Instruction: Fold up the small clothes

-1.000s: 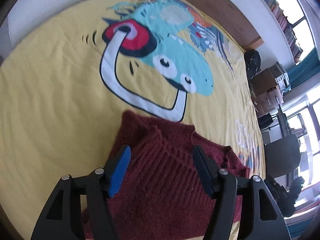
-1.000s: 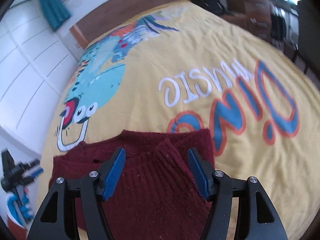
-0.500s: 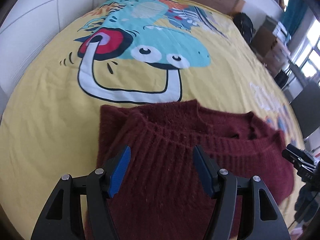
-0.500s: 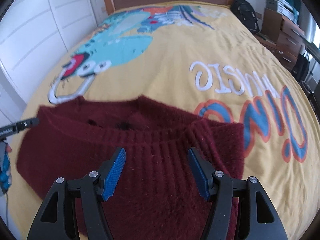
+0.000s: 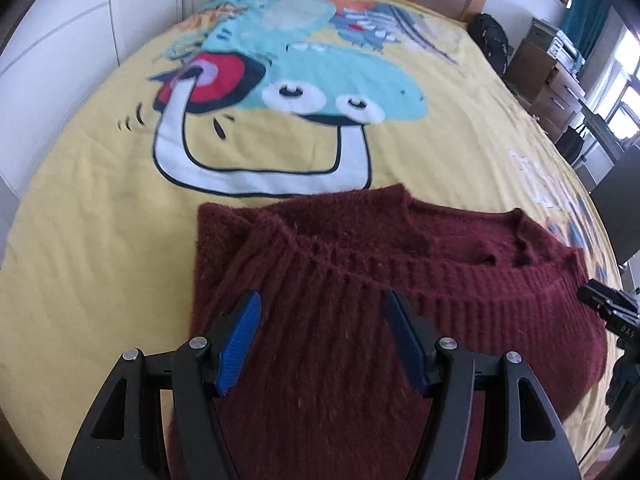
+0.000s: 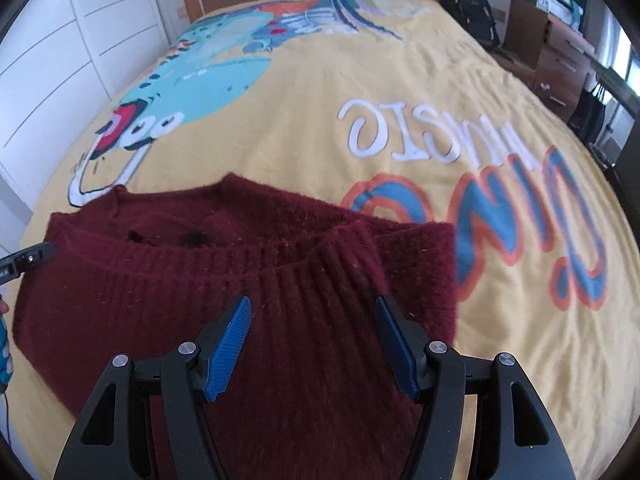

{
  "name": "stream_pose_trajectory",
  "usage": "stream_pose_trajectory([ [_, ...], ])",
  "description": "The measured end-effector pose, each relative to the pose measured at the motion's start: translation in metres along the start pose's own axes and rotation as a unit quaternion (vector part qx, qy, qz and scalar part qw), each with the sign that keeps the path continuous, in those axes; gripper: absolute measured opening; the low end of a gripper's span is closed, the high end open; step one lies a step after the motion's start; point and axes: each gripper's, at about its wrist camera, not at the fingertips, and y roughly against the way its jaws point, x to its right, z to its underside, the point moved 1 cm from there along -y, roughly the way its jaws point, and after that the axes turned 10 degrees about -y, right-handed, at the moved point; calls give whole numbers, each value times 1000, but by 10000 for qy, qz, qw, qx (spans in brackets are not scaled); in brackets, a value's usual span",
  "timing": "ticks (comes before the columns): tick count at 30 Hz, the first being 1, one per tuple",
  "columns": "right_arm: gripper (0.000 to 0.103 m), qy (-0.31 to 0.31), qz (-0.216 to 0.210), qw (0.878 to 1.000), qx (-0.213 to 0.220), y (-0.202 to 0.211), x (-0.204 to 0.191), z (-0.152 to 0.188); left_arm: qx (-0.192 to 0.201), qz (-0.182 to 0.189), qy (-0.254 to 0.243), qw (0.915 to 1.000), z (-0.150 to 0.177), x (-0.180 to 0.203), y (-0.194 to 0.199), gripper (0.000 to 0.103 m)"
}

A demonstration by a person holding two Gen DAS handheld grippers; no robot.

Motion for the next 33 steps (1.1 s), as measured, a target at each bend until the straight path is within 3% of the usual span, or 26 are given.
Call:
stream_pose_trajectory([
  [8, 66, 208, -103, 9996, 179, 46, -20, 35, 184, -101, -104, 9997, 30, 24, 34, 60],
  [19, 66, 654, 1, 9978, 127, 29, -47, 89, 124, -670, 58, 9977, 79, 41, 15, 60],
  [24, 66, 684, -47, 9976, 14, 21, -34, 95, 78, -801, -39, 9967, 87, 41, 9, 64],
  [33, 66, 393, 187, 9991, -10, 35, -8, 93, -93, -619, 226, 9978, 85, 34, 29, 64],
])
